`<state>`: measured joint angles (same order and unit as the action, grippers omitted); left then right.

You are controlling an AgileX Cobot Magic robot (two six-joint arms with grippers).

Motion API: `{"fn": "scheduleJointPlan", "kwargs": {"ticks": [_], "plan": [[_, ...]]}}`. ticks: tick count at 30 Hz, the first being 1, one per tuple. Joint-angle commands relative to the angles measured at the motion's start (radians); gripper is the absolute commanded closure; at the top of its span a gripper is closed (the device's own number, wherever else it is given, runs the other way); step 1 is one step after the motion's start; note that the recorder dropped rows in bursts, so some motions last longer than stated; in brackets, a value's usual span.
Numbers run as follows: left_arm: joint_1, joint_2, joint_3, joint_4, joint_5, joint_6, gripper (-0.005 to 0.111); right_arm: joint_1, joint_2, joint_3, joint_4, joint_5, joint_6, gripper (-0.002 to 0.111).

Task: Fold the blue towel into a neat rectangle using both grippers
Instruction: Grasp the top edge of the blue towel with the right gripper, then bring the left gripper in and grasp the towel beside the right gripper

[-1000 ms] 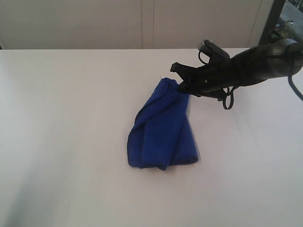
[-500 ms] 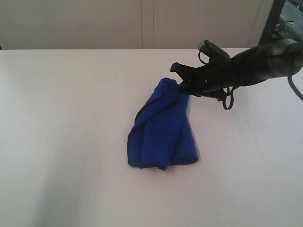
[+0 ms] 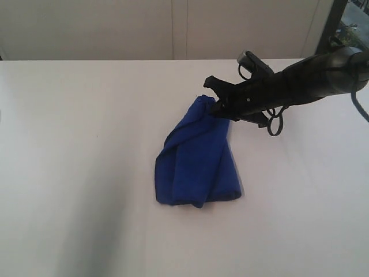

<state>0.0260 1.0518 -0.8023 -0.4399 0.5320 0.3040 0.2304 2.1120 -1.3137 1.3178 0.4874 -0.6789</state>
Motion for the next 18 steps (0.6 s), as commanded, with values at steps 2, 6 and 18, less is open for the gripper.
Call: {"fn": "scheduleJointPlan", "kwargs": {"ticks": [2,6,18], "plan": [[-0.087,0.291,-0.101,-0.466,-0.012,0.43,0.107,-0.003,-0.006,-0.004,-0.002,-0.053,0.026,0.108],[-0.17,0.506,-0.242,-0.528,-0.005,0.52,0.107,-0.003,-0.006,-0.004,0.001,-0.071,0.058,0.108],[-0.332,0.99,-0.762,-0.553,0.132,0.495,0.107,-0.003,-0.006,-0.004,0.0,-0.077,0.134,0.108]]}}
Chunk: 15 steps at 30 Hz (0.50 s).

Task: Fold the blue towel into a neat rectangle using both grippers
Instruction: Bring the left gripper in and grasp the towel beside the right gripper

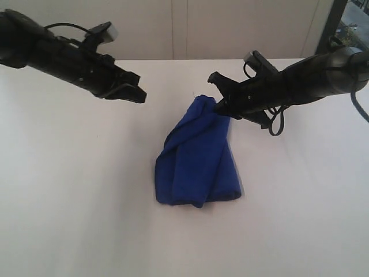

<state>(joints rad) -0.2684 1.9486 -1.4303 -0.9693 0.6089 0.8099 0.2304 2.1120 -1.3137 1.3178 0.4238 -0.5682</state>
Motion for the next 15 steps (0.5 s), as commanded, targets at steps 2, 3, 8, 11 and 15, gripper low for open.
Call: {"fn": "scheduleJointPlan", "kwargs": {"ticks": [2,3,8,11,15], "plan": [[-0.06,0.151,-0.207,-0.023,0.062,-0.011,0.107,-0.003,-0.006,-0.004,0.0,-0.016,0.029,0.108],[-0.067,0.178,-0.239,-0.023,0.062,-0.011,0.107,-0.003,-0.006,-0.004,0.0,-0.016,0.033,0.108],[-0.106,0.286,-0.363,-0.026,0.066,-0.029,0.107,-0.003,-0.006,-0.004,0.0,-0.016,0.043,0.108],[-0.126,0.329,-0.409,-0.025,0.048,-0.052,0.106,-0.003,-0.006,-0.004,0.0,-0.016,0.05,0.108],[-0.152,0.363,-0.445,-0.025,-0.011,-0.052,0.095,-0.003,-0.006,-0.004,0.0,-0.014,0.05,0.108]]}}
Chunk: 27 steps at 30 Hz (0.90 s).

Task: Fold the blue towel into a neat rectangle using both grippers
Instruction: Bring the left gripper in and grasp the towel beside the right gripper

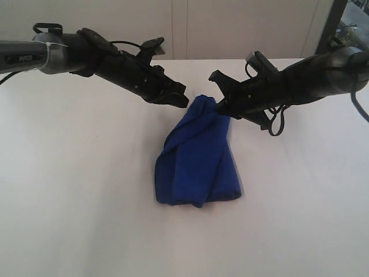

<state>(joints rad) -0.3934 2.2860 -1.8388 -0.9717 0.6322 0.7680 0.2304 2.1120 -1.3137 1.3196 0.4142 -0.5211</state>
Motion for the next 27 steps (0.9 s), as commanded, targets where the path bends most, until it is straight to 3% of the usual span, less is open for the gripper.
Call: {"fn": "scheduleJointPlan", "kwargs": {"ticks": [1,6,9,27], "plan": [[-0.03,0.031,-0.046,-0.023,-0.039,-0.01,0.09,-0.003,-0.006,-0.004,-0.001,-0.003,0.003,0.108],[-0.05,0.053,-0.073,-0.023,-0.093,-0.006,0.066,-0.003,-0.006,-0.004,-0.001,0.002,0.003,0.108],[-0.057,0.066,-0.087,-0.023,-0.116,-0.006,0.057,-0.003,-0.006,-0.004,-0.001,0.005,0.003,0.108],[-0.077,0.128,-0.136,-0.021,-0.146,-0.003,0.058,-0.003,-0.004,-0.002,-0.001,-0.001,0.029,0.108]]}}
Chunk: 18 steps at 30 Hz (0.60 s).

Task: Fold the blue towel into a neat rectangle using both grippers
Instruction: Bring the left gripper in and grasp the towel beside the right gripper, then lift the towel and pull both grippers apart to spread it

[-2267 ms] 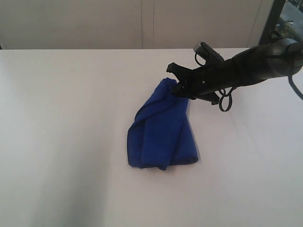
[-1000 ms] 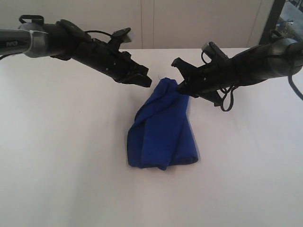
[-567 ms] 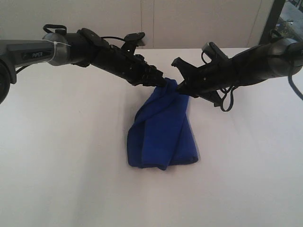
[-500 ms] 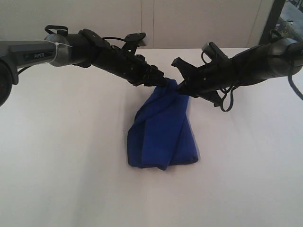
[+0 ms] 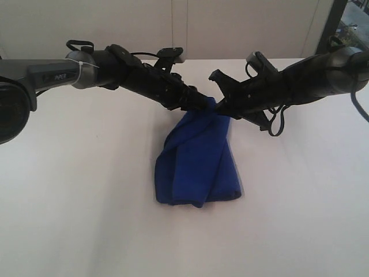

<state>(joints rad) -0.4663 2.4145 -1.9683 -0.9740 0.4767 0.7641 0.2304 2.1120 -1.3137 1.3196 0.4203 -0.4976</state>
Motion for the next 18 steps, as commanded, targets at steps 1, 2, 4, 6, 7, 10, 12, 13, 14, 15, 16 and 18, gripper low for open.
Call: {"fn": "scheduleJointPlan", "kwargs": {"ticks": [1,2,4,6,7,10,12,13,14,15,16,18], "plan": [[-0.004,0.0,-0.007,-0.019,0.01,0.001,0.06,-0.003,-0.004,-0.002,-0.001,-0.007,0.006,0.108],[-0.004,0.0,-0.007,-0.019,0.008,0.001,0.068,-0.003,-0.004,-0.002,-0.001,-0.007,0.006,0.108],[-0.004,0.0,-0.007,-0.019,0.008,0.001,0.079,-0.003,-0.004,-0.002,-0.001,-0.007,0.006,0.108],[-0.004,0.0,-0.007,-0.019,0.008,0.001,0.093,-0.003,-0.004,-0.002,-0.001,-0.007,0.006,0.108],[-0.004,0.0,-0.007,-0.019,0.008,0.001,0.097,-0.003,-0.004,-0.002,-0.001,-0.007,0.006,0.108],[-0.004,0.0,-0.007,-0.019,0.014,0.002,0.107,-0.003,-0.004,-0.002,-0.001,-0.007,0.006,0.108],[0.0,-0.014,-0.009,-0.017,0.033,0.002,0.107,-0.003,-0.005,-0.002,-0.009,-0.007,0.006,0.108],[0.005,-0.027,-0.009,-0.011,0.056,0.0,0.107,-0.003,-0.008,-0.002,-0.014,-0.007,0.003,0.108],[0.012,-0.04,-0.009,-0.006,0.08,0.0,0.107,-0.003,-0.016,-0.002,-0.018,-0.007,-0.01,0.108],[0.025,-0.056,-0.009,-0.004,0.124,0.0,0.107,-0.003,-0.027,-0.002,-0.02,-0.01,-0.035,0.108],[0.042,-0.075,-0.009,0.003,0.164,0.0,0.107,-0.005,-0.04,-0.002,-0.026,-0.01,-0.052,0.108],[0.077,-0.105,-0.009,0.021,0.251,-0.002,0.107,-0.011,-0.069,-0.002,-0.089,-0.01,-0.054,0.108]]}}
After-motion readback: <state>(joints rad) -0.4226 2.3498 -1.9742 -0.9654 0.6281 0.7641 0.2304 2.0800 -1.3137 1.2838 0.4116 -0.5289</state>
